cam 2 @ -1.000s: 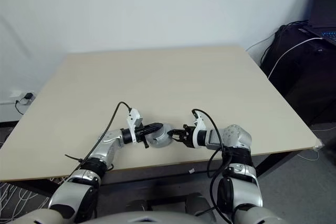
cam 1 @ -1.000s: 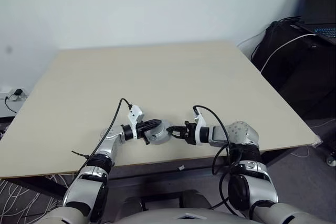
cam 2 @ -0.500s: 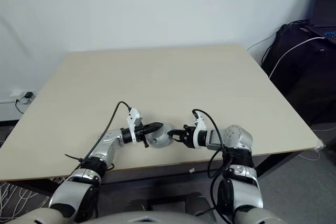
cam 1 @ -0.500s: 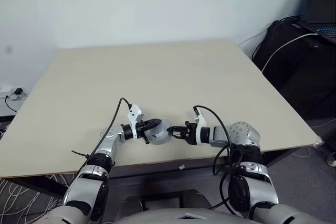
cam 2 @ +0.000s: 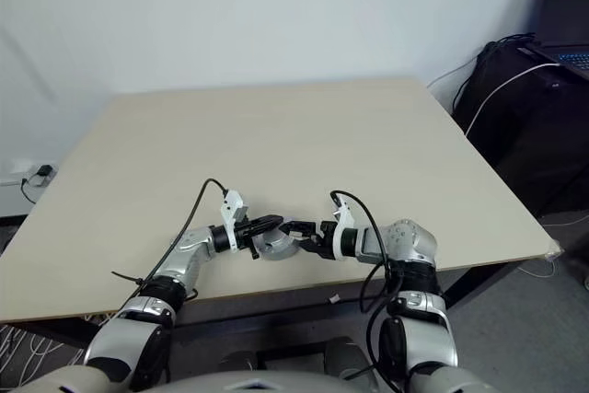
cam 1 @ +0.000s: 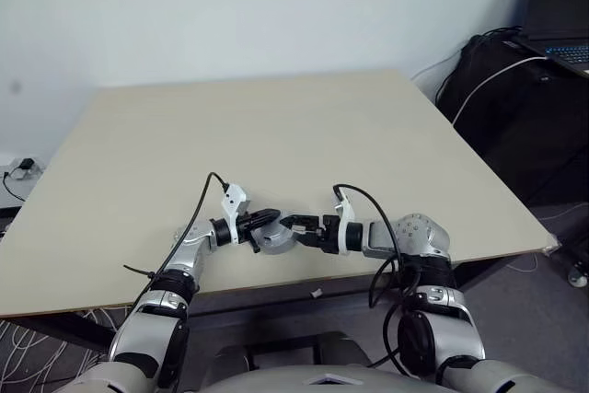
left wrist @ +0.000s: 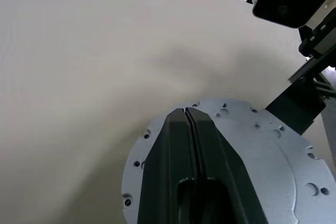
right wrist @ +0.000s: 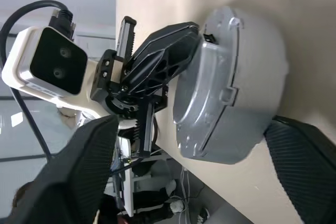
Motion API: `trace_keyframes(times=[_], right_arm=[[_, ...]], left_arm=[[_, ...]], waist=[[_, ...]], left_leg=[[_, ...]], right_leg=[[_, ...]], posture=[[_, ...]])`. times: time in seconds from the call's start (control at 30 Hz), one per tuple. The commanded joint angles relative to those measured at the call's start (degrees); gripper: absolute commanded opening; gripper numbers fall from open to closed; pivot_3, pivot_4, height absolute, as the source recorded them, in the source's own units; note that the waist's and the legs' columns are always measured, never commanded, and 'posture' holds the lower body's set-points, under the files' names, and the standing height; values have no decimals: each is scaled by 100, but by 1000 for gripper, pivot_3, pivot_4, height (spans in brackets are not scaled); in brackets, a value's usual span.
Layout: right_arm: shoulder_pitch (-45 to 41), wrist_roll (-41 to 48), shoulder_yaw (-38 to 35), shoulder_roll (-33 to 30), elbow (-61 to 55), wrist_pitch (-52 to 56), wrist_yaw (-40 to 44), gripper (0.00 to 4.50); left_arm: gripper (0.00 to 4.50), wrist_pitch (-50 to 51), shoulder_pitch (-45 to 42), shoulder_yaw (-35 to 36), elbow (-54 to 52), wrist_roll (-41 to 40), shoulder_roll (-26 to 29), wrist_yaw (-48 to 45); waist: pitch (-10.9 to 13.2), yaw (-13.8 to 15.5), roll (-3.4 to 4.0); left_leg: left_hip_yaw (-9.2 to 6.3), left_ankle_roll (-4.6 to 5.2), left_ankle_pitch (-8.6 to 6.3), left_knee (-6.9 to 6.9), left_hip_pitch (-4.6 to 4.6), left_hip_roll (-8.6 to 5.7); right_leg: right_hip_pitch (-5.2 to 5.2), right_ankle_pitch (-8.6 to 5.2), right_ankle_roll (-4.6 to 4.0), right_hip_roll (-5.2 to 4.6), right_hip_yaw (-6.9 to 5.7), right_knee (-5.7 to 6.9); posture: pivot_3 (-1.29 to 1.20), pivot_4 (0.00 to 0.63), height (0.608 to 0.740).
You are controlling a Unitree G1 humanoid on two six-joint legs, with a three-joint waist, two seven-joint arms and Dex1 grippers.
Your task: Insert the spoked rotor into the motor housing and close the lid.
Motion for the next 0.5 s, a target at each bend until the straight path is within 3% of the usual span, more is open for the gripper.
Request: trace_keyframes(times=[0.03, 0.27, 0.5], right_arm=[[-377, 254, 49, 220, -65, -206, 184, 4471], [-434, -158, 226, 200, 512, -630, -19, 4471], [-507, -13, 133, 262, 548, -750, 81, 4471]], left_arm=[[0, 277, 282, -333, 545, 421, -69, 15], [0, 365, 385, -329, 321, 370, -45, -33], [0, 418, 499, -299, 161, 337, 8, -64]], waist=[[0, -6, 0], [-2, -17, 2], [-3, -34, 2]], left_leg=[[0, 0, 0, 0, 0, 0], [0, 0, 0, 1, 4, 0], [-1, 0, 0, -2, 5, 2]], right_leg=[[0, 0, 0, 0, 0, 0], [3, 0, 0, 0, 0, 0], [2, 1, 2, 3, 0, 2]], posture=[[0, 0, 740], [0, 0, 740], [0, 0, 740]])
